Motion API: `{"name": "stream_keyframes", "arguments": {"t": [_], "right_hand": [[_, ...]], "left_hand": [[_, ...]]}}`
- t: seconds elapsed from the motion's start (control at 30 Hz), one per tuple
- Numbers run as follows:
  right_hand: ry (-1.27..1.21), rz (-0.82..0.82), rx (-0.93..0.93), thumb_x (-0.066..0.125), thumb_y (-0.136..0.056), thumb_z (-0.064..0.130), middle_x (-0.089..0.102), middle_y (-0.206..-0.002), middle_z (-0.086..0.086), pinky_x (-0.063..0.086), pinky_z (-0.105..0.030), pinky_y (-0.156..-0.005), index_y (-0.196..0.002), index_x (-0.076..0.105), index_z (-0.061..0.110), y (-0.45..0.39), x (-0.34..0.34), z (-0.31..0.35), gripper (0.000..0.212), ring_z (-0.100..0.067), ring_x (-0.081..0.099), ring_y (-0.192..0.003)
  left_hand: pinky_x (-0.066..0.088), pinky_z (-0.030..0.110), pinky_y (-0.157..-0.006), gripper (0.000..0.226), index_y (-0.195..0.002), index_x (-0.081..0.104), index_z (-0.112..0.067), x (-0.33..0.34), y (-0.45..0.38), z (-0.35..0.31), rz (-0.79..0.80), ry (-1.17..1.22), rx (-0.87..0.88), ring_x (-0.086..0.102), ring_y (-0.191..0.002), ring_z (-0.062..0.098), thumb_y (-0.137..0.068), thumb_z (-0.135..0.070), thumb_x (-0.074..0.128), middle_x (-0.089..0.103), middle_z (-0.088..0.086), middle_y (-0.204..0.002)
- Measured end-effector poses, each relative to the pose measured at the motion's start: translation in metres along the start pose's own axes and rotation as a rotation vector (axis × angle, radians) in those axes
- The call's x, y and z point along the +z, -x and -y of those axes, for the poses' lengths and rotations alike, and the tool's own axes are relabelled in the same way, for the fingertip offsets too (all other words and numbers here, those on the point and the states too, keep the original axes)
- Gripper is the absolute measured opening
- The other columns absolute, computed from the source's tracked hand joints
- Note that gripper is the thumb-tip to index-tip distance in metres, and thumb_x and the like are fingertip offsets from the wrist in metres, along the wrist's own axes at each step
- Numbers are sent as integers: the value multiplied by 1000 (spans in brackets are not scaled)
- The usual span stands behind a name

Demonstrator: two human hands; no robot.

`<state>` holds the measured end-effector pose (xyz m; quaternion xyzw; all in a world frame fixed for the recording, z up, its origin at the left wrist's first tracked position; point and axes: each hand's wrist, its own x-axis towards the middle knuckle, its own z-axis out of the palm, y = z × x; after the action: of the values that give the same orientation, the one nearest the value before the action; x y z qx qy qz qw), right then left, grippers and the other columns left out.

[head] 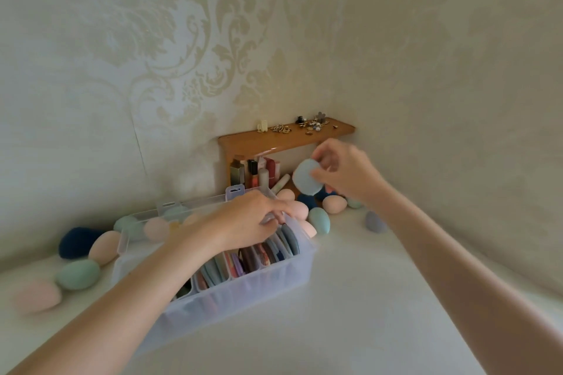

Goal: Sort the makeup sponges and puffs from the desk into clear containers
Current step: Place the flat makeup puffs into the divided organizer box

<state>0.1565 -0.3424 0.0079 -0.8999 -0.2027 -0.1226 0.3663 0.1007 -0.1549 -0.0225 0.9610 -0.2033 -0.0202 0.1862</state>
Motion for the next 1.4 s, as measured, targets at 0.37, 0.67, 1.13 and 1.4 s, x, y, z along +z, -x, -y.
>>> {"name": "stream_keyframes", "arguments": {"t": [0.37, 0.67, 1.13, 1.4], "right_hand": [[346, 14, -198, 53, -91, 22, 39, -66, 15, 28, -16, -45, -108, 43, 12, 67, 49, 26, 22, 0, 31, -51], [539, 106, -186, 50, -94, 17, 57, -96, -5, 30, -16, -52, -106, 55, 9, 56, 62, 22, 16, -14, 45, -78], [527, 313, -231, 53, -91, 20, 52, -100, -6, 26, -14, -53, -113, 57, 13, 43, 59, 29, 24, -13, 39, -85], [522, -83, -200, 76, -71, 14, 59, -87, -10, 47, -37, -60, -67, 66, 11, 52, 97, 39, 11, -27, 52, -80]], "left_hand": [[37, 34, -107, 32, -119, 59, -29, 7, 18, -2, -65, -131, 31, 42, -127, 15, -93, -17, 45, 51, -4, -132], [40, 41, -103, 32, -120, 55, -27, 17, 13, 0, -57, -203, -12, 45, -122, 26, -92, -18, 41, 52, 6, -128], [43, 34, -99, 27, -116, 54, -16, 14, 20, -5, -125, -271, 6, 43, -123, 19, -94, -12, 39, 58, 5, -121], [46, 26, -80, 21, -100, 62, -11, 3, 26, 16, -136, -266, 14, 55, -83, 20, -94, -16, 42, 60, 4, -80]]}}
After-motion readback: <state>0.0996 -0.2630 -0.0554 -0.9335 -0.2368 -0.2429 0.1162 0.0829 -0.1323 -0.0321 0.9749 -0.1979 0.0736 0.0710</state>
